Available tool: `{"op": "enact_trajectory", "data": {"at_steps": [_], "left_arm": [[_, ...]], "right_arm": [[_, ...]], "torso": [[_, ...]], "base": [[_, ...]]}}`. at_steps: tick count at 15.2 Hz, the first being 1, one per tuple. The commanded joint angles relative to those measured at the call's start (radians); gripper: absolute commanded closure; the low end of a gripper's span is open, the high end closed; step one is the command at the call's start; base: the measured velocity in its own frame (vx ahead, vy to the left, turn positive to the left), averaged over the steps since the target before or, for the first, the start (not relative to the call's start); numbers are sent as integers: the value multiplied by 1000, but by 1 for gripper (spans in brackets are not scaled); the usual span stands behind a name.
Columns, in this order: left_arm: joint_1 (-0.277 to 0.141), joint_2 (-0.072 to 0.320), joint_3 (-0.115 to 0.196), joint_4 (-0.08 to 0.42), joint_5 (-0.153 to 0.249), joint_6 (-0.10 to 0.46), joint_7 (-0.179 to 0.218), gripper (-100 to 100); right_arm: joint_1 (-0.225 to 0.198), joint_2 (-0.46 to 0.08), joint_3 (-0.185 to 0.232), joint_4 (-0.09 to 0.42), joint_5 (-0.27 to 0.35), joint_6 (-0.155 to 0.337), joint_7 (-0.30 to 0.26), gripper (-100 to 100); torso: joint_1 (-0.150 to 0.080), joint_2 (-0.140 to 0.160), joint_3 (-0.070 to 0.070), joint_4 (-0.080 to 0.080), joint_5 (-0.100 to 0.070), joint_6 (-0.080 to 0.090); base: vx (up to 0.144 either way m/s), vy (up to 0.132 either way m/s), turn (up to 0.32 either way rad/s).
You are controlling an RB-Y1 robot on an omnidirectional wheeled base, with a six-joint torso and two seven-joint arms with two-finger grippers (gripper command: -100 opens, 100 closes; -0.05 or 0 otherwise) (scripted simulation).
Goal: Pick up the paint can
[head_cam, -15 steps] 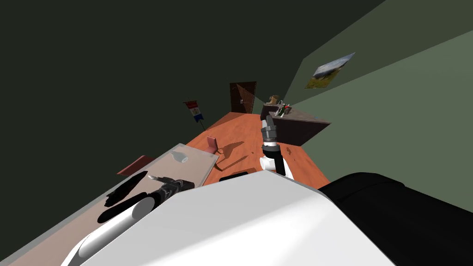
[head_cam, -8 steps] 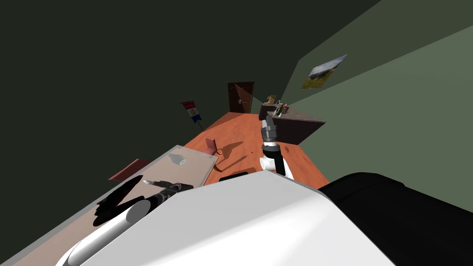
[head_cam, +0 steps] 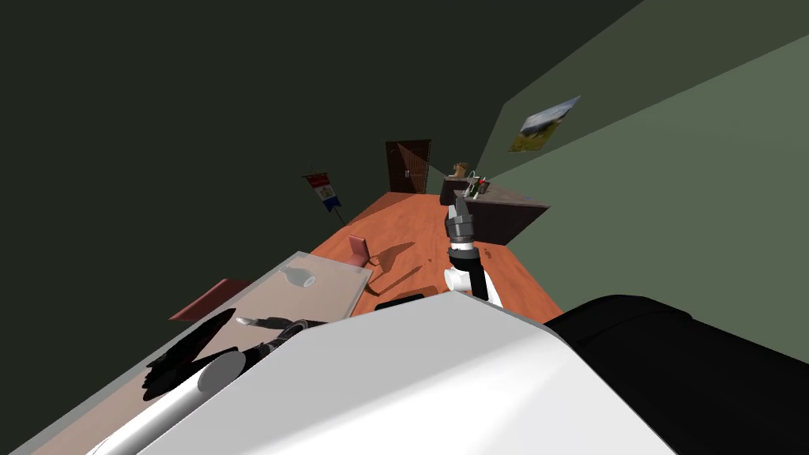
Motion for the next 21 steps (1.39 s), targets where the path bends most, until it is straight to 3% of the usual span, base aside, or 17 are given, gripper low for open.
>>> {"op": "enact_trajectory", "data": {"at_steps": [1,4,5,10,12,13,17,21], "left_arm": [[1,1,15,11,11,48,19,-100],[3,1,24,18,18,75,29,-100],[3,1,20,14,15,59,22,-100],[-33,-7,2,104,-12,3,4,-100],[-30,-6,5,98,-8,9,5,-100],[-31,-6,4,102,-9,5,4,100],[-31,-7,5,102,-9,5,5,100],[-5,-1,17,35,10,50,19,100]], "right_arm": [[0,0,0,0,0,0,0,0],[0,0,0,0,0,0,0,0],[0,0,0,0,0,0,0,0],[0,0,0,0,0,0,0,0],[0,0,0,0,0,0,0,0],[0,0,0,0,0,0,0,0],[0,0,0,0,0,0,0,0],[0,0,0,0,0,0,0,0]], "torso": [[0,0,0,0,0,0],[0,0,0,0,0,0],[0,0,0,0,0,0],[-2,1,1,0,0,0],[-2,1,1,0,0,0],[-2,1,1,0,0,0],[-2,1,0,0,-1,1],[-3,1,1,0,-3,1]], "base": [[16,26,-77],[11,23,-40],[5,14,-16],[-8,-3,-27],[-5,-3,-11],[0,0,0],[0,0,3],[8,2,28]]}}
